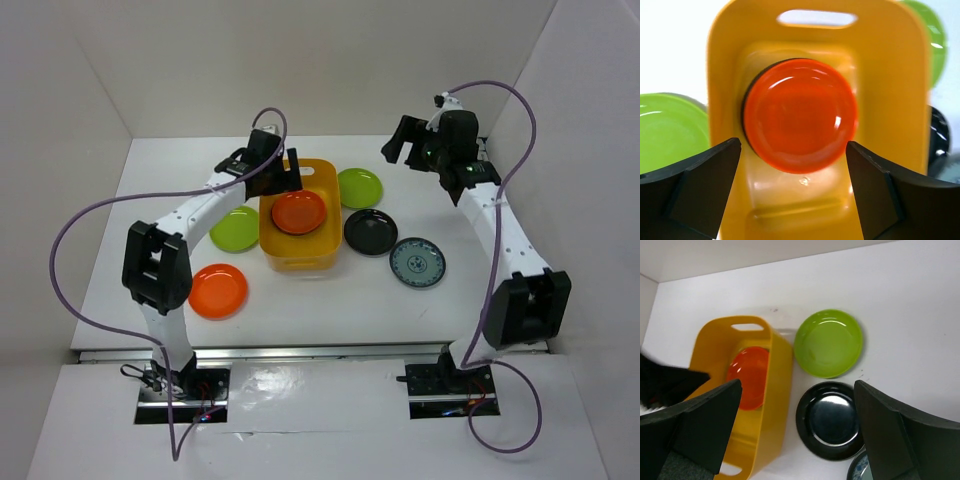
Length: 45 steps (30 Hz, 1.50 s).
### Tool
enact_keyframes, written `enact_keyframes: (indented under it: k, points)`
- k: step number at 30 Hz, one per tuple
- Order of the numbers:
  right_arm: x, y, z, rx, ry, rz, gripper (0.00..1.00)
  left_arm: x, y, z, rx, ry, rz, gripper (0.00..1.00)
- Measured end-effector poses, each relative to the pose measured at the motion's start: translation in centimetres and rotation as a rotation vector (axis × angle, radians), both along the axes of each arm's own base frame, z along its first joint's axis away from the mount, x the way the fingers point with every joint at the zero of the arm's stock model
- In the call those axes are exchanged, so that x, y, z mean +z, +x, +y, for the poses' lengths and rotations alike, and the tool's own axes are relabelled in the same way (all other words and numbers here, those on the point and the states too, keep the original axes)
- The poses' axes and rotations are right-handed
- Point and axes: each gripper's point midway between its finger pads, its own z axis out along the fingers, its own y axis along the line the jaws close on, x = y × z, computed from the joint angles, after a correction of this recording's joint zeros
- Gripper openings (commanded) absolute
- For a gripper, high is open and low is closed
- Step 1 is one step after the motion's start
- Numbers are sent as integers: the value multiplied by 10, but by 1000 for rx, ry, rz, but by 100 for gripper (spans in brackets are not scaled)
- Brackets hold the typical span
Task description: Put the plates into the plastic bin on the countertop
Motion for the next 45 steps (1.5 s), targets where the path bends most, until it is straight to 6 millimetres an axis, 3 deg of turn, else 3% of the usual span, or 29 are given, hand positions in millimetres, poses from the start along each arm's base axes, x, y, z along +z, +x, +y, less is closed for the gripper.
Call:
enact_keyframes:
  k: [5, 9, 12, 14, 17, 19, 24, 25, 27, 30, 34, 40, 45]
  points:
    - [-61, 37, -16, -8, -2, 102, 100, 45, -11, -23, -78, -38, -93, 100]
    - [-167, 66, -21, 23, -22, 304, 100, 109, -30, -34, -130, -116, -202, 100]
    - [-231, 67, -22, 36, -23, 431, 98, 156, -38, -15, -134, -191, -278, 100]
    - [-261, 69, -22, 45, -22, 487, 95, 182, -39, 17, -87, -215, -331, 100]
    - [-240, 99, -19, 57, -15, 404, 95, 200, -42, 66, 4, -216, -379, 100]
    - [-235, 115, -18, 57, -15, 368, 93, 196, -50, 88, 58, -212, -373, 100]
    - [-262, 131, -18, 51, -26, 386, 79, 169, -65, 99, 84, -207, -295, 100]
    - [-260, 135, -19, 40, -33, 375, 68, 163, -67, 100, 86, -207, -277, 100]
    - [-263, 134, -19, 31, -43, 383, 58, 153, -69, 107, 103, -201, -246, 100]
    - [-269, 131, -17, 28, -46, 394, 54, 145, -70, 118, 139, -195, -227, 100]
    - [-272, 129, -11, 34, -47, 389, 39, 139, -72, 134, 192, -207, -208, 100]
    - [-275, 124, 1, 37, -13, 416, 0, 127, -72, 160, 269, -235, -175, 100]
    - [-275, 121, 0, -11, 64, 462, 0, 106, -76, 172, 324, -244, -126, 100]
